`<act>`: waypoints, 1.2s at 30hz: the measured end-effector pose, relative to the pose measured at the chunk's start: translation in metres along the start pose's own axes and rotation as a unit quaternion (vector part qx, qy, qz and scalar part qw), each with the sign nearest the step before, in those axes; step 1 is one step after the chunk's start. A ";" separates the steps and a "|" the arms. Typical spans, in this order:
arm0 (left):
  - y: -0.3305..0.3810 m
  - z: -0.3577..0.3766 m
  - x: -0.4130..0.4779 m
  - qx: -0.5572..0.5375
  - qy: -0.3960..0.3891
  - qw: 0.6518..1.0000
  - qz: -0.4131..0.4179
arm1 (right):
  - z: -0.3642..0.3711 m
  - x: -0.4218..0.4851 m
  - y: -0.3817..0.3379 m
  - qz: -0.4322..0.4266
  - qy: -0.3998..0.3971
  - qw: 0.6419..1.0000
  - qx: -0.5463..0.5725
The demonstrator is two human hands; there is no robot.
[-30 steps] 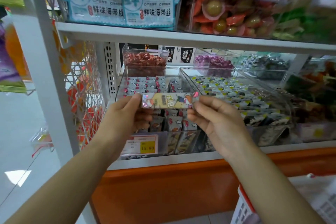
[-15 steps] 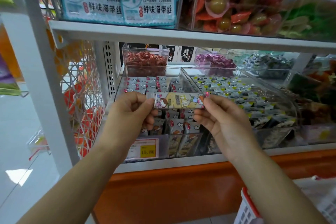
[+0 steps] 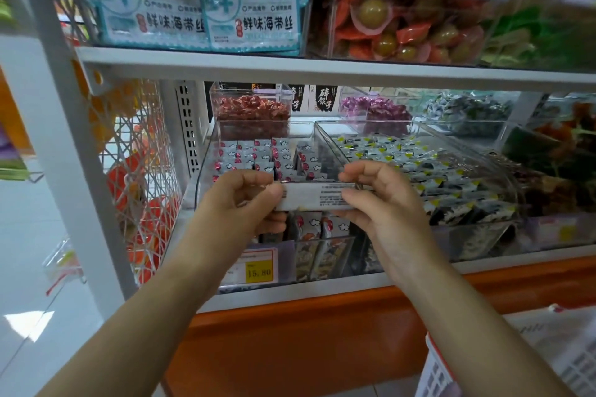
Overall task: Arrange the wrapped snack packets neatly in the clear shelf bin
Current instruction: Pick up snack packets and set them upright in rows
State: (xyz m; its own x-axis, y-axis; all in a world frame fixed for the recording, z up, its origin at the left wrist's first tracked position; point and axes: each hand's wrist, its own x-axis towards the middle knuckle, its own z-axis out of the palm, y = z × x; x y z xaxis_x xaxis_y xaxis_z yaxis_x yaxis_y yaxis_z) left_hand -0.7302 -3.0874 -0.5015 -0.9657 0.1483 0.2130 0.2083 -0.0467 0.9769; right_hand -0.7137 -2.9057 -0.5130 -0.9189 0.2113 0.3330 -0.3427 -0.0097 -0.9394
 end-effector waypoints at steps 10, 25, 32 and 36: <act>0.012 -0.005 -0.001 0.059 -0.053 0.996 0.042 | 0.002 -0.004 -0.007 -0.030 0.028 0.995 -0.086; 0.016 -0.010 -0.001 0.219 -0.029 0.973 0.069 | 0.005 -0.010 -0.009 -0.098 -0.016 0.983 -0.156; 0.016 -0.008 -0.005 0.227 -0.074 0.968 0.070 | 0.002 -0.008 -0.005 -0.085 0.031 0.987 -0.133; 0.011 -0.012 -0.001 0.237 -0.041 0.967 0.090 | 0.003 -0.005 -0.007 -0.015 -0.016 1.000 -0.020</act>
State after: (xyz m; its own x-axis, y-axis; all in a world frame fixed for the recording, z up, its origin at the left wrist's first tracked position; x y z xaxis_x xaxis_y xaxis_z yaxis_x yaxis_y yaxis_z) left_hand -0.7288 -3.0999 -0.4915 -0.8961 0.2580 0.3613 0.4376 0.3758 0.8169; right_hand -0.7067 -2.9093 -0.5078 -0.9145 0.1801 0.3623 -0.3622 0.0346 -0.9315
